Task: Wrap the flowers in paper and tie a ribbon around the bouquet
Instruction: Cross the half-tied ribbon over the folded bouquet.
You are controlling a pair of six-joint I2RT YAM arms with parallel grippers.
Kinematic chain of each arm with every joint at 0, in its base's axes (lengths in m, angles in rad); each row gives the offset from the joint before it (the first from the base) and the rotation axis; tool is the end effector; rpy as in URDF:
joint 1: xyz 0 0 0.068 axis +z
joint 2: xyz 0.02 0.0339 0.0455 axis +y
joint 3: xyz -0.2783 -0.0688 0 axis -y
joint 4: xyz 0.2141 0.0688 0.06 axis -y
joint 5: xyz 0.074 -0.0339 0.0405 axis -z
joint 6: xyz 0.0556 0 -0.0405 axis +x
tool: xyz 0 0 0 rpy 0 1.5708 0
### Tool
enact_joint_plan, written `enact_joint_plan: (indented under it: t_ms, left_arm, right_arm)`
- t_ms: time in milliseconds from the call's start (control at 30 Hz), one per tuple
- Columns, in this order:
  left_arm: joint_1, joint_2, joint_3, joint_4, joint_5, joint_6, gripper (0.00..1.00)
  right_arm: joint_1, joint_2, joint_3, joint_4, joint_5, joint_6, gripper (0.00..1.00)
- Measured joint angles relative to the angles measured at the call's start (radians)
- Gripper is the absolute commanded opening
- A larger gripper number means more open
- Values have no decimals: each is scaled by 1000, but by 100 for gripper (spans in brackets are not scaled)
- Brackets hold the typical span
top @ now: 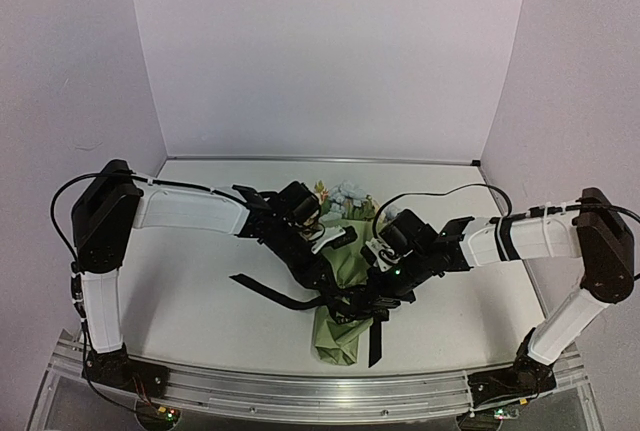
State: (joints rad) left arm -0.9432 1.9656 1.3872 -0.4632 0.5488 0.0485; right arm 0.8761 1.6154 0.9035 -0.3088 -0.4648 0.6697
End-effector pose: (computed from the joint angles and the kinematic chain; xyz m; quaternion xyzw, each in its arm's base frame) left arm 0.2117 -0.3411 0.1988 0.5044 0.7835 -0.3447 0.1138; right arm 0.1719 0.2452 0.1916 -0.1587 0.9251 0.3432 0.0344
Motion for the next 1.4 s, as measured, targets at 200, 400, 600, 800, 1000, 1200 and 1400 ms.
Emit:
enact_joint_plan:
  t_ms: [200, 400, 600, 800, 1000, 1200, 1400]
  left_arm:
    - [0, 3, 0, 8, 0, -19, 20]
    - [0, 3, 0, 29, 0, -30, 16]
    - [0, 3, 0, 52, -1, -49, 9]
    - [0, 3, 0, 57, -1, -60, 3]
    - [0, 3, 0, 76, -2, -77, 0]
    - [0, -2, -12, 142, -37, -112, 0]
    - [5, -24, -63, 205, -78, -154, 0]
  right_arm:
    - [0, 0, 0, 0, 0, 0, 0]
    - [0, 0, 0, 0, 0, 0, 0]
    - [0, 0, 0, 0, 0, 0, 0]
    - [0, 0, 0, 0, 0, 0, 0]
    - [0, 0, 0, 0, 0, 0, 0]
    - [0, 0, 0, 0, 1, 0, 0]
    - [0, 0, 0, 0, 1, 0, 0]
